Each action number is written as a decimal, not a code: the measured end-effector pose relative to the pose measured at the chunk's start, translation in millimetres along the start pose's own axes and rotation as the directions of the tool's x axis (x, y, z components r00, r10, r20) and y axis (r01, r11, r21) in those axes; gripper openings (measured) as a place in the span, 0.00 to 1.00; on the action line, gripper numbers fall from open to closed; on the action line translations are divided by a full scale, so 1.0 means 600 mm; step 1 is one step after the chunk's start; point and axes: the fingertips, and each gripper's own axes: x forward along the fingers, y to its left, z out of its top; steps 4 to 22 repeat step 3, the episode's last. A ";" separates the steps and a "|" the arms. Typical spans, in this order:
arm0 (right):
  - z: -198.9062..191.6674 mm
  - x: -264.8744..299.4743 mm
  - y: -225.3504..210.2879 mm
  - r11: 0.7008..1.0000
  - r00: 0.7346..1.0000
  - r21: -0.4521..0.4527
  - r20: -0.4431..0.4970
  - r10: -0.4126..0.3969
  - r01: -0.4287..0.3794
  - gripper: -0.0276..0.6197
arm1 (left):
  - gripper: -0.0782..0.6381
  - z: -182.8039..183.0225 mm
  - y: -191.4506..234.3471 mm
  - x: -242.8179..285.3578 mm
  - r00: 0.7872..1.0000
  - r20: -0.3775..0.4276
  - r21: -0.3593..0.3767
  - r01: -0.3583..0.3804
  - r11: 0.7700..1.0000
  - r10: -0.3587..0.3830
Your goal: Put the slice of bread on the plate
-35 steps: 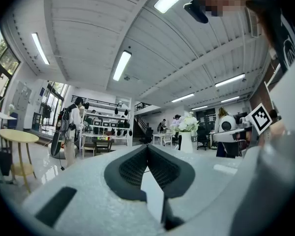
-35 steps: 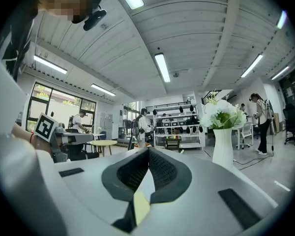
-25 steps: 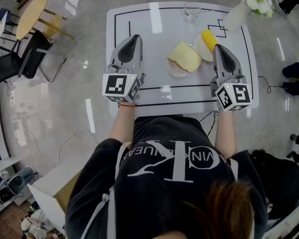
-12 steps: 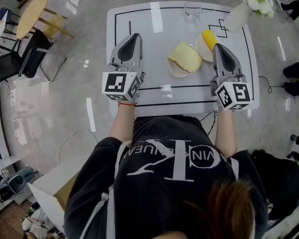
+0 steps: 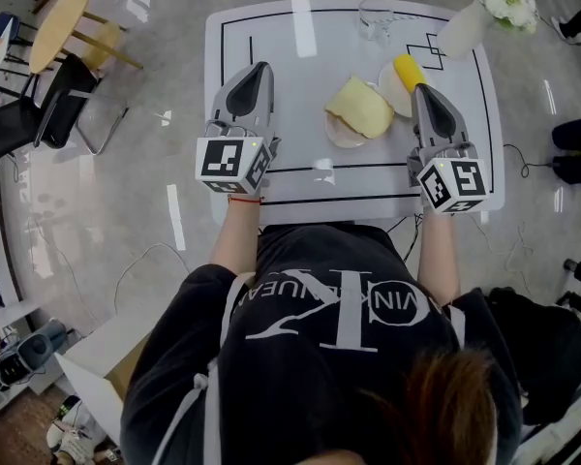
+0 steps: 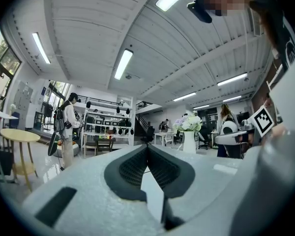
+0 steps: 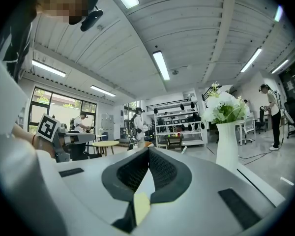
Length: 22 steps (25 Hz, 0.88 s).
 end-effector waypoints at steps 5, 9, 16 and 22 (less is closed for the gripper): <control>-0.001 0.002 -0.001 1.000 1.000 0.003 0.002 -0.001 0.001 0.05 | 0.11 0.000 0.003 0.003 1.000 -0.001 -0.002 -0.002 1.000 0.002; -0.001 0.002 -0.001 1.000 1.000 0.003 0.002 -0.001 0.001 0.05 | 0.11 0.000 0.003 0.003 1.000 -0.001 -0.002 -0.002 1.000 0.002; -0.001 0.002 -0.001 1.000 1.000 0.003 0.002 -0.001 0.001 0.05 | 0.11 0.000 0.003 0.003 1.000 -0.001 -0.002 -0.002 1.000 0.002; -0.001 0.002 -0.001 1.000 1.000 0.003 0.002 -0.001 0.001 0.05 | 0.11 0.000 0.003 0.003 1.000 -0.001 -0.002 -0.002 1.000 0.002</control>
